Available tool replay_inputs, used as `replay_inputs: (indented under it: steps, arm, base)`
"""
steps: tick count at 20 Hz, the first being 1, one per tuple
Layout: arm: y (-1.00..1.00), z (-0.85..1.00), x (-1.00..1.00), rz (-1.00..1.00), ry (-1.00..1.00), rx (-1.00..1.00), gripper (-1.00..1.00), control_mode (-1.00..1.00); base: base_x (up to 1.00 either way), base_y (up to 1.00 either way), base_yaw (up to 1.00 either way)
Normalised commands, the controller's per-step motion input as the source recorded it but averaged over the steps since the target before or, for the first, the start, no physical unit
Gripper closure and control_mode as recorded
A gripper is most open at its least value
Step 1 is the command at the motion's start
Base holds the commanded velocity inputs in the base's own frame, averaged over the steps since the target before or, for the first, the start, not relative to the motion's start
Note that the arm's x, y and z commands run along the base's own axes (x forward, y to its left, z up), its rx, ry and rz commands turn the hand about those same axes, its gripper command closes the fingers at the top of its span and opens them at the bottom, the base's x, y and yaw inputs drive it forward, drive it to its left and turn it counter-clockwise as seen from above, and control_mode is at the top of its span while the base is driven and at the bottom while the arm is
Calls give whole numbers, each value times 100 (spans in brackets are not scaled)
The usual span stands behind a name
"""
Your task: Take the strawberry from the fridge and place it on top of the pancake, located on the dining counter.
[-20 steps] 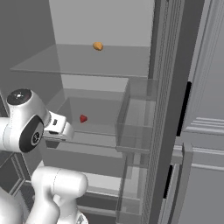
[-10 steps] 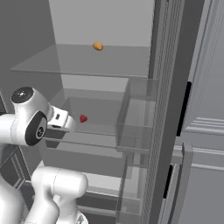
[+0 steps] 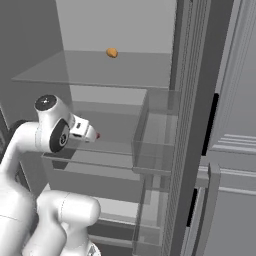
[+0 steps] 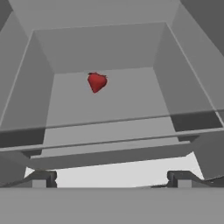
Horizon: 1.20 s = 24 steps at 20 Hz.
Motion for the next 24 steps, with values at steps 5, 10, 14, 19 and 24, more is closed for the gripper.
replay_inputs:
  steps: [5,10,14,19,24]
  arm:
    - [0,-20,69,0,-6,3,-100,-100]
    - [15,-36,49,0,-3,7,-100,-100]
    - [11,-37,26,0,-1,0,-100,-100]
    - [3,-3,47,0,16,0,-100,-100]
    - [0,-7,36,0,4,0,-100,-100]
  base:
    - [0,0,0]
    - [0,0,0]
    - [0,0,0]
    - [0,0,0]
    - [0,0,0]
